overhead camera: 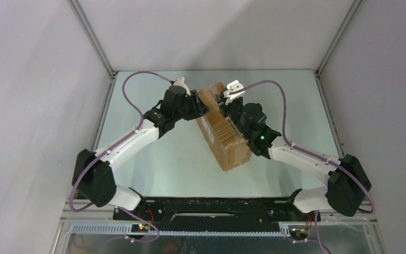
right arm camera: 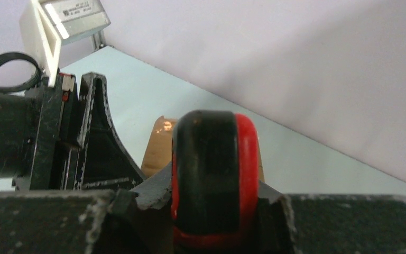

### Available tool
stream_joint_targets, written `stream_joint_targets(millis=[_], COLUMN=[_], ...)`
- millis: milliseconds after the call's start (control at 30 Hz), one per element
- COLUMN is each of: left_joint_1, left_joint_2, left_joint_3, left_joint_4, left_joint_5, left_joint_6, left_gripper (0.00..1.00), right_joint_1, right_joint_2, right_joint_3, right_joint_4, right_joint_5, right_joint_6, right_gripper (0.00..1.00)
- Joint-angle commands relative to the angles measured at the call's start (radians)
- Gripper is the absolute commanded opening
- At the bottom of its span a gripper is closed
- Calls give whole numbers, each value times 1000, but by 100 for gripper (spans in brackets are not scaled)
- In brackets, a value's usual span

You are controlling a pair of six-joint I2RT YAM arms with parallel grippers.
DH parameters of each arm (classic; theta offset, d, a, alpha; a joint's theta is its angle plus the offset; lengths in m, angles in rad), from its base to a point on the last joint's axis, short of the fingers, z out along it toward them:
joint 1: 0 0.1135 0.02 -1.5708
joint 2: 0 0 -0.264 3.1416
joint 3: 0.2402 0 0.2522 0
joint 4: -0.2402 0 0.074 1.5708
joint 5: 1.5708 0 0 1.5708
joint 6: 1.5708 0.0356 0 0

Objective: Unpack the express box
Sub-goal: Cut the express box at the center of the board.

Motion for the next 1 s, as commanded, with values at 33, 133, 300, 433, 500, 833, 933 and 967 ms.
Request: stream_joint_targets(millis=[33, 133, 300, 433, 500, 833, 933, 967], left_joint_1=[1, 1, 7, 9, 11, -50, -50, -49], left_joint_2=[37, 42, 45, 48, 50, -46, -104, -118], left_joint_3=[-34, -34, -38, -37, -38, -77, -48, -10], left_joint_4=[-154, -152, -155, -161, -160, -115, -145, -182], left_joint_5=[-14, -13, -18, -27, -28, -66, -70, -83], left_joint_6=[23, 15, 2, -11, -18, -111, -59, -33], left_gripper=[50, 50, 50, 49, 48, 46, 54, 56], right_joint_1=[3, 5, 8, 4, 4, 51, 60, 60], right_joint_2=[-84, -124, -205, -257, -267, -217, -218, -218], right_joint_3=[-22, -49, -56, -42, -28, 0, 1, 1], right_joint_4=[-94, -161, -296, -429, -500, -653, -650, -650], right_joint_5=[-44, -44, -14, -30, -40, 19, 21, 21], right_joint_6=[47, 67, 111, 180, 212, 341, 348, 349], right_gripper=[0, 0, 0, 0, 0, 0, 0, 0])
